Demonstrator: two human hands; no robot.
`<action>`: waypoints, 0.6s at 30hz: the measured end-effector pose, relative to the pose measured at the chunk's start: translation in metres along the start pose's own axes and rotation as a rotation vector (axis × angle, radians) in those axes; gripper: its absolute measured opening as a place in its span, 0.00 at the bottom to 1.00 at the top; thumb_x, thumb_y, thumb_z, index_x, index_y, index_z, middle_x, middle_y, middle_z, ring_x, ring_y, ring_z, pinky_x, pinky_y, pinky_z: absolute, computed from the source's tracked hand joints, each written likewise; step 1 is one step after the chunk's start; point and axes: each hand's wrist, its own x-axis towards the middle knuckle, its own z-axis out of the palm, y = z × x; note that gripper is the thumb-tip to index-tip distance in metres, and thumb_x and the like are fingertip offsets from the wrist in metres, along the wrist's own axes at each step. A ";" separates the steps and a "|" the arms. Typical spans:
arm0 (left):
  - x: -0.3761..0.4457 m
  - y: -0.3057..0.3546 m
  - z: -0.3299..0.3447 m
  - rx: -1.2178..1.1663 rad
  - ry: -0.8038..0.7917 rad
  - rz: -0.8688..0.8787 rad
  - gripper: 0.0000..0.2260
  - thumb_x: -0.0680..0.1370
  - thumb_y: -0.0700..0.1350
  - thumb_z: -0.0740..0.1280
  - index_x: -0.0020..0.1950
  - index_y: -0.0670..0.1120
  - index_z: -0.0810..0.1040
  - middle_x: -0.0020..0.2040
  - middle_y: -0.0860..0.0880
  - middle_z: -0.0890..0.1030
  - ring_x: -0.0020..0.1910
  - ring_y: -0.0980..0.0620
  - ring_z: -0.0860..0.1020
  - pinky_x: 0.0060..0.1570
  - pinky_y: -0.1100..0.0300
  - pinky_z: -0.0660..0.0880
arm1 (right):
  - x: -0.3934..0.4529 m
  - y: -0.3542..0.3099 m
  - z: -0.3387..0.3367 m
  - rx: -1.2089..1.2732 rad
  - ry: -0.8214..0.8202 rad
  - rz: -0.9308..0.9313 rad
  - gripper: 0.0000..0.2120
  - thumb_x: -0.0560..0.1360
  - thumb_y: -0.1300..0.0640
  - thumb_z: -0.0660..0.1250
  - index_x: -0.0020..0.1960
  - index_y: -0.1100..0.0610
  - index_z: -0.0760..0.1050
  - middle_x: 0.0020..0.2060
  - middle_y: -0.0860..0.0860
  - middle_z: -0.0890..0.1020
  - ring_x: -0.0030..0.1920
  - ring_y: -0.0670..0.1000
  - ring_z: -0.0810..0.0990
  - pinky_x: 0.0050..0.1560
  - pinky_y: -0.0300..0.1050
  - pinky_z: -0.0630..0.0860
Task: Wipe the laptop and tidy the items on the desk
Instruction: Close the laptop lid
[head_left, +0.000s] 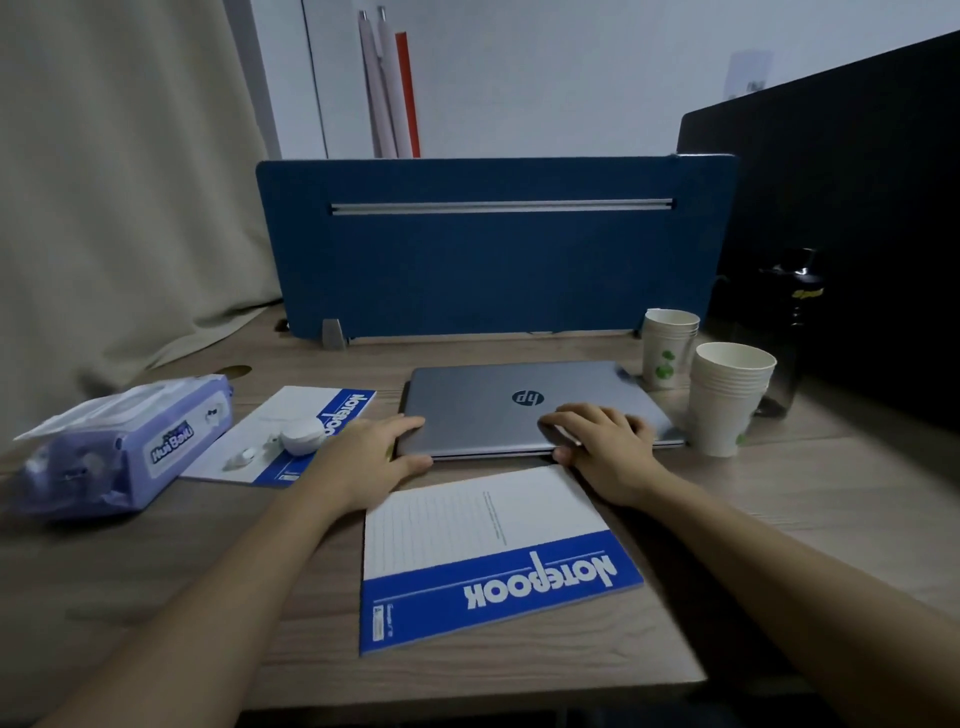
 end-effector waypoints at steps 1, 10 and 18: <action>0.006 -0.001 0.000 0.031 -0.002 -0.011 0.29 0.75 0.66 0.63 0.74 0.62 0.63 0.72 0.51 0.72 0.70 0.47 0.67 0.61 0.47 0.71 | 0.005 0.001 0.002 0.002 0.006 0.006 0.19 0.78 0.43 0.57 0.68 0.36 0.64 0.71 0.42 0.68 0.71 0.51 0.62 0.66 0.58 0.53; 0.063 0.005 0.007 0.118 0.011 -0.135 0.25 0.75 0.61 0.65 0.71 0.61 0.68 0.68 0.53 0.76 0.64 0.47 0.74 0.54 0.51 0.74 | 0.061 0.019 0.020 -0.015 0.018 0.011 0.18 0.78 0.45 0.58 0.67 0.36 0.65 0.70 0.42 0.68 0.71 0.52 0.62 0.66 0.58 0.53; 0.123 0.002 0.005 0.010 -0.183 -0.156 0.22 0.76 0.51 0.66 0.69 0.48 0.71 0.67 0.46 0.75 0.63 0.45 0.74 0.61 0.47 0.74 | 0.106 0.033 0.036 -0.036 0.037 -0.013 0.20 0.78 0.46 0.60 0.68 0.37 0.64 0.70 0.42 0.68 0.70 0.52 0.63 0.66 0.58 0.54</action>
